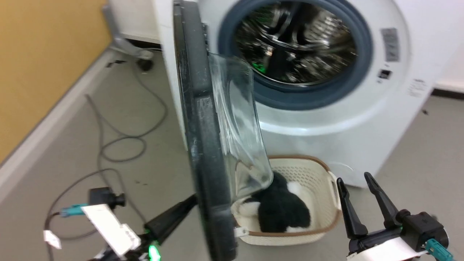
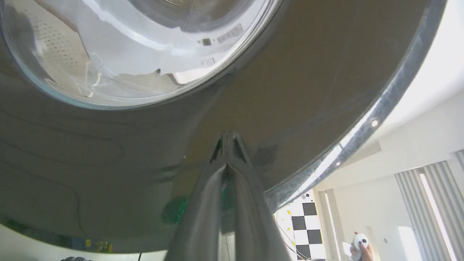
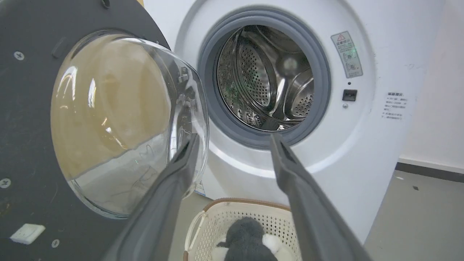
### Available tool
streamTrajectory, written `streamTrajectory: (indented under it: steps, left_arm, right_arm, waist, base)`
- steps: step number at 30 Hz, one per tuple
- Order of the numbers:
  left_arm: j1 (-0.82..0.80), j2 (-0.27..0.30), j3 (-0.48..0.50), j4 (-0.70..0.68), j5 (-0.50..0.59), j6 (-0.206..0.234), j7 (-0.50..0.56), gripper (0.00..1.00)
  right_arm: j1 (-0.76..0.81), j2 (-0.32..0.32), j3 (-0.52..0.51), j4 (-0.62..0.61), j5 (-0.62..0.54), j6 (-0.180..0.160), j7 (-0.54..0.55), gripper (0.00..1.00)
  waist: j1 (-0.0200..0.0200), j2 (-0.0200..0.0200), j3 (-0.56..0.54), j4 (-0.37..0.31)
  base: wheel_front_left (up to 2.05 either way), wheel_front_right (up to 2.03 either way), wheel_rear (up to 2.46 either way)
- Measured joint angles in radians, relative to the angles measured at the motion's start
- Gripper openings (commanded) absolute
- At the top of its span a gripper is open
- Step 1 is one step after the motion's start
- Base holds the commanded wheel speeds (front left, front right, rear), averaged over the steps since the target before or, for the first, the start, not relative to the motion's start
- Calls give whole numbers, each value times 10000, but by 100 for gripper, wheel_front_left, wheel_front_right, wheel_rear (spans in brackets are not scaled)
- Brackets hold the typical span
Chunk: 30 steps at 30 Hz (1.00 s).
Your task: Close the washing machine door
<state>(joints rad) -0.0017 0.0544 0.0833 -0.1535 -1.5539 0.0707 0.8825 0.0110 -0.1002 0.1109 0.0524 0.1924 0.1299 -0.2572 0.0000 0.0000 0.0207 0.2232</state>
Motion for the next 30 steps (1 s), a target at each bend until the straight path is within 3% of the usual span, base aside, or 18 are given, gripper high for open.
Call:
streamTrajectory:
  steps: [8, 18, 30]
  left_arm:
    - [-402, -21, -1425, 1062, 15, -408, -2113, 0]
    - [-1826, -17, -2635, 2240, -508, -1064, -4082, 0]
    - [-4979, -48, -3319, 4686, -763, -915, -7005, 0]
  right_arm:
    - [-118, -288, -157, -157, -77, 0, 0, 100]
    - [-380, -201, -399, -309, -77, 0, 0, 100]
    - [-667, 132, -284, -337, -44, 0, 0, 100]
  waist:
    - [1, 0, 495, -1327]
    - [1, 0, 1271, -3275]
    - [1, 0, 2268, -5218]
  base:
    - [0, 0, 0]
    - [0, 0, 0]
    - [0, 0, 0]
